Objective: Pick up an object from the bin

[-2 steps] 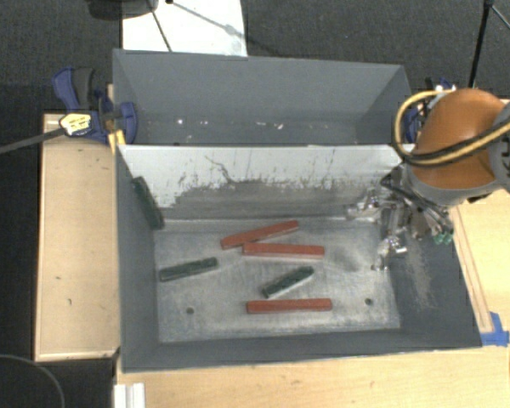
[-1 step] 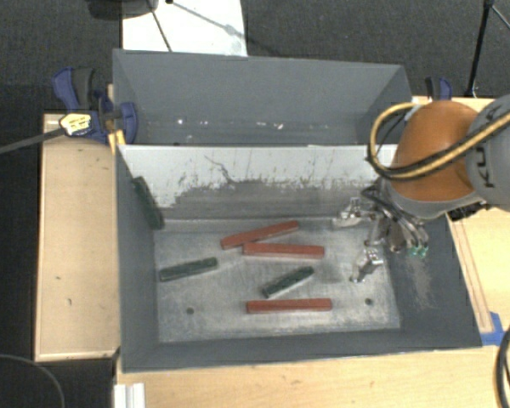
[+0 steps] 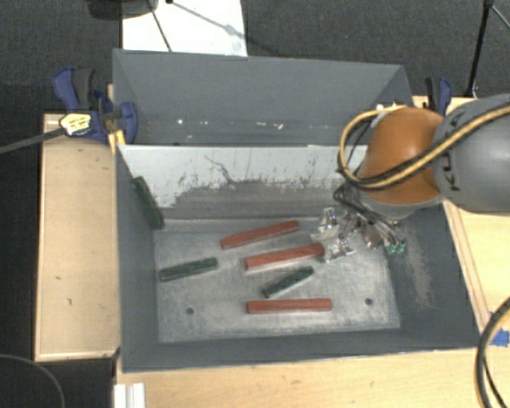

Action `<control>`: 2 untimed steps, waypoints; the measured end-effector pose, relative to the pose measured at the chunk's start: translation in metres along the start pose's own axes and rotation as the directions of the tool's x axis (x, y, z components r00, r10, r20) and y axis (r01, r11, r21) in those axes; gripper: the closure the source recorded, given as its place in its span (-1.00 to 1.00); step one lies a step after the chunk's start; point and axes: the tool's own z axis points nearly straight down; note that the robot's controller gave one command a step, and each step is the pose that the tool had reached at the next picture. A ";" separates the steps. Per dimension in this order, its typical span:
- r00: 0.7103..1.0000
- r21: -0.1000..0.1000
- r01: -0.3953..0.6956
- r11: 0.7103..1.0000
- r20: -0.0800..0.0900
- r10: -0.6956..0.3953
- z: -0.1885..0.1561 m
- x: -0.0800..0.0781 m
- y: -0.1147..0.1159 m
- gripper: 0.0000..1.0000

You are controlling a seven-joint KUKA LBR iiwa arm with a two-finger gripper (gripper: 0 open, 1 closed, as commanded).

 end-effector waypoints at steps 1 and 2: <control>1.000 0.000 0.001 1.000 0.000 -0.001 0.000 0.000 0.000 1.00; 1.000 -0.005 -0.015 1.000 -0.020 0.015 -0.046 0.001 0.010 1.00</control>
Offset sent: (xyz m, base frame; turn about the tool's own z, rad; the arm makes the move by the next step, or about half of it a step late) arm -0.0009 0.0231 0.1212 0.0328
